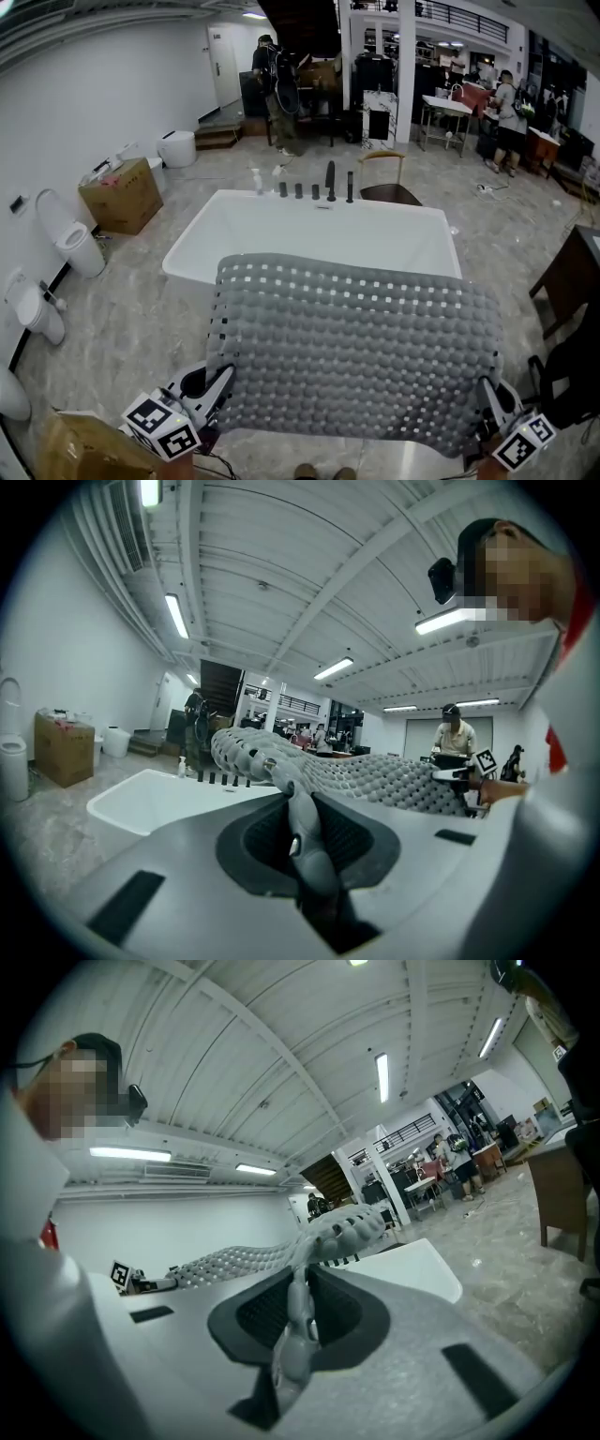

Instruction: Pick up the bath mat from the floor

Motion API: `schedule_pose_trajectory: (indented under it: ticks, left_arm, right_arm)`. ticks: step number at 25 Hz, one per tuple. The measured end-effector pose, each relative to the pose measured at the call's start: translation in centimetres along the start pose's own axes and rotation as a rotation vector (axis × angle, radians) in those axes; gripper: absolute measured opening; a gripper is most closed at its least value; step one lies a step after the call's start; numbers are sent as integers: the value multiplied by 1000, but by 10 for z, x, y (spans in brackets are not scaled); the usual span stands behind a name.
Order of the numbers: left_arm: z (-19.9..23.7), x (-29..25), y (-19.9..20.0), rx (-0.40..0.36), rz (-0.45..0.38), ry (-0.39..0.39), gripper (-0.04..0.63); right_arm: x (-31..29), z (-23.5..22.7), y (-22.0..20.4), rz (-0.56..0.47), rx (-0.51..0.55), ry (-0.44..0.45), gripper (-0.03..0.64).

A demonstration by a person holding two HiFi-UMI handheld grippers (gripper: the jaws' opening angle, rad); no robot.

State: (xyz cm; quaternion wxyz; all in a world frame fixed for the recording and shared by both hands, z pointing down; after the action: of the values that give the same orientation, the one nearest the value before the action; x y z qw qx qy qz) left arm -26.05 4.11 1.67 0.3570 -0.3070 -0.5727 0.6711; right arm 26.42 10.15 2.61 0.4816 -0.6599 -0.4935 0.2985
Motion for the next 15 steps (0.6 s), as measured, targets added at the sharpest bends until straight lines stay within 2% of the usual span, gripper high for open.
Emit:
schedule_pose_trajectory:
  ticks: [15]
  left_arm:
    - [-6, 13, 11, -19, -16, -13, 49]
  right_arm:
    - [20, 7, 7, -29, 9, -12, 42]
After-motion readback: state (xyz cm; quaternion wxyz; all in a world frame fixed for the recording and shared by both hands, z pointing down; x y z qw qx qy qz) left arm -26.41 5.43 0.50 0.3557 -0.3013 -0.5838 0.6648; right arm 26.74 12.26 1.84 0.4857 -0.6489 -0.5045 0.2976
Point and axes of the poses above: the fingertips, and each gripper's own axes: x backward along the fingers, z to its left, y out of its top, the point moved 10 cm from there along x, backward along the fingers, and after that the axes turned 9 degrees about -z, right-handed, at the moved point
